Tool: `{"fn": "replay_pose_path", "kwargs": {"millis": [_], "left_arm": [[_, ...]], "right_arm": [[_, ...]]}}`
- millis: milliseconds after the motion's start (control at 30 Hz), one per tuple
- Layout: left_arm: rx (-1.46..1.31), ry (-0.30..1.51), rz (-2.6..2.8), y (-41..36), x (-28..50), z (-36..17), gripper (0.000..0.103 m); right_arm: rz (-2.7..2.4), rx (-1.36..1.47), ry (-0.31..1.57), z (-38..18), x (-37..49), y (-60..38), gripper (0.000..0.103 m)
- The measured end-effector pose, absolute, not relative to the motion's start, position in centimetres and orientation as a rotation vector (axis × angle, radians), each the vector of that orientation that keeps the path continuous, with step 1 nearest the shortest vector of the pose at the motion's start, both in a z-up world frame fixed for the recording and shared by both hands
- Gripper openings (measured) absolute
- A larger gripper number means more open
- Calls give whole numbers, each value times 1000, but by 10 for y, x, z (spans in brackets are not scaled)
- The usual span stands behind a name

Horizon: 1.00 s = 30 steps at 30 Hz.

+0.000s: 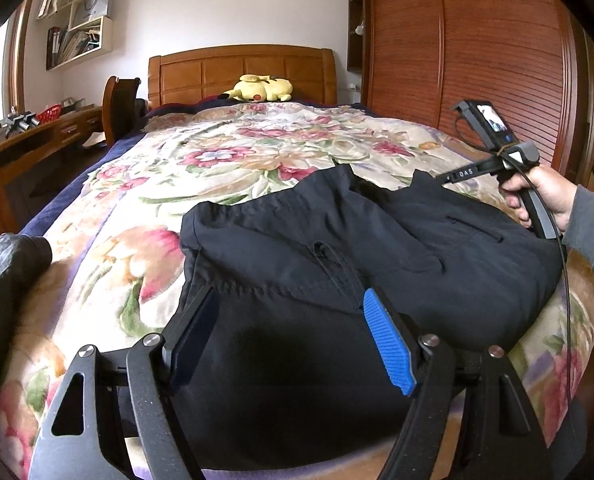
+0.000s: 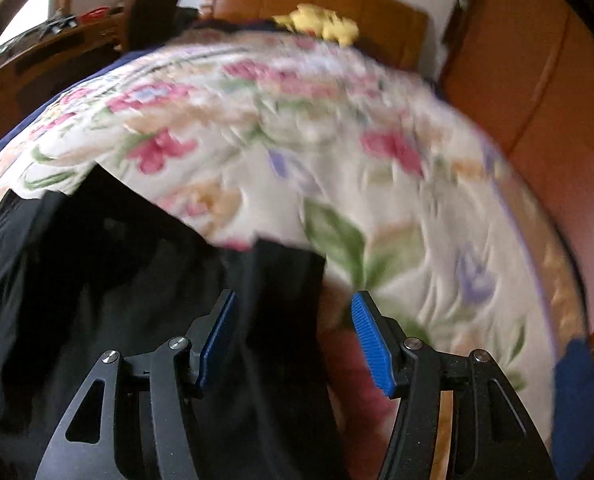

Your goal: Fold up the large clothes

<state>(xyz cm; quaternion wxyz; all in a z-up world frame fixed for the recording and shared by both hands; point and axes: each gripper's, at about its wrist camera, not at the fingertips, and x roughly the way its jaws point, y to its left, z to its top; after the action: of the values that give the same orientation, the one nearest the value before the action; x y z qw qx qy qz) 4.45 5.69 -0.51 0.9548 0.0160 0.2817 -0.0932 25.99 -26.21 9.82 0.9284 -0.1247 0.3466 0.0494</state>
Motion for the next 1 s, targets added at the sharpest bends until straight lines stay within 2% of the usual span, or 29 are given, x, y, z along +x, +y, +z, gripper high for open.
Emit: {"fn": "replay_pose_path", "kwargs": {"millis": [433,467,567,833,867,967,1000], "left_arm": [[43,600,-175,55,53,-12,76],[45,602,-175,55,53,-13,76],[47,607,-173,54,52,-14,76],[47,629,-165,55,54,-18,76],[49,631,-164,55,55,-19,76],[63,643,-160,52,56,-21,76],[70,648,-159,51,56,-21,76]], "right_arm": [[245,-231,774,92,260,-275,59],[245,-246,778,96,255,-276,49],[200,-317,795,95,256,-276,2],[24,-301,711,118,242,-303,2],[24,-301,693,121,236,-303,7],[21,-307,649,127,209,-300,43],[66,-296,625,129,195,-296,47]]}}
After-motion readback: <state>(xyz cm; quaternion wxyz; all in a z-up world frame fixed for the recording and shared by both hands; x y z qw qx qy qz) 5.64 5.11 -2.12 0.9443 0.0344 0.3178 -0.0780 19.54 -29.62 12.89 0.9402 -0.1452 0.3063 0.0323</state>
